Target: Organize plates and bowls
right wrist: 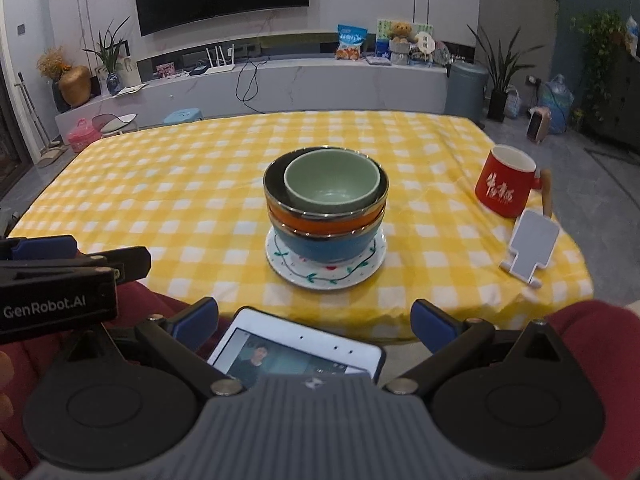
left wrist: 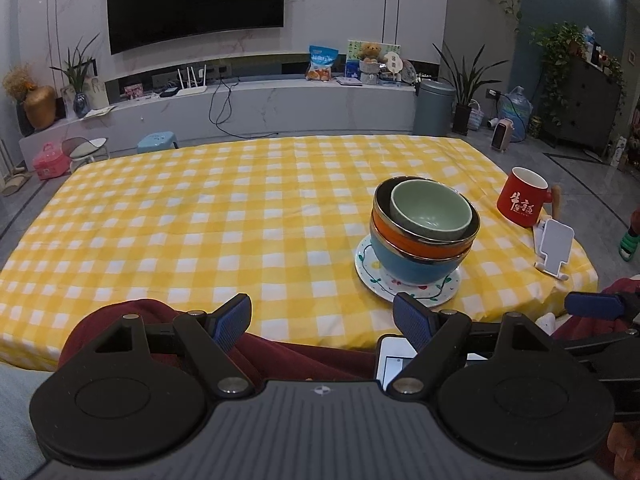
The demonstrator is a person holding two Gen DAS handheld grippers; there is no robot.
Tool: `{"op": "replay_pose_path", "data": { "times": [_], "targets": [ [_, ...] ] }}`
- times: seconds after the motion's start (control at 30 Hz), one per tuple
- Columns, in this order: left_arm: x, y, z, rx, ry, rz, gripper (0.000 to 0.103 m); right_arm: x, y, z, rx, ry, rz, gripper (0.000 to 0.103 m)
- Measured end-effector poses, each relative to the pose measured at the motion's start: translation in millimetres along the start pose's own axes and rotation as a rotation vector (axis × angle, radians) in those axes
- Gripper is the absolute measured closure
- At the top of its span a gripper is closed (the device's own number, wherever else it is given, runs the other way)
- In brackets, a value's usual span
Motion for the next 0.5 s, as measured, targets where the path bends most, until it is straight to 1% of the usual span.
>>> {"op": "replay_pose_path", "data": {
  "times": [0.5],
  "targets": [
    [0.3,1.1,4.4,0.024,0.023,0.005,0.009,0.5,3.3,2.5,0.005,-0.028,-0.005,0.003]
  ]
}}
Point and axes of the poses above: each gripper's, at about its wrist camera, not at the fingertips, and y roughly against the way its jaws point, z to its left, x to its underside, the point moved 8 cm from there along -y, roughly the way its jaws point
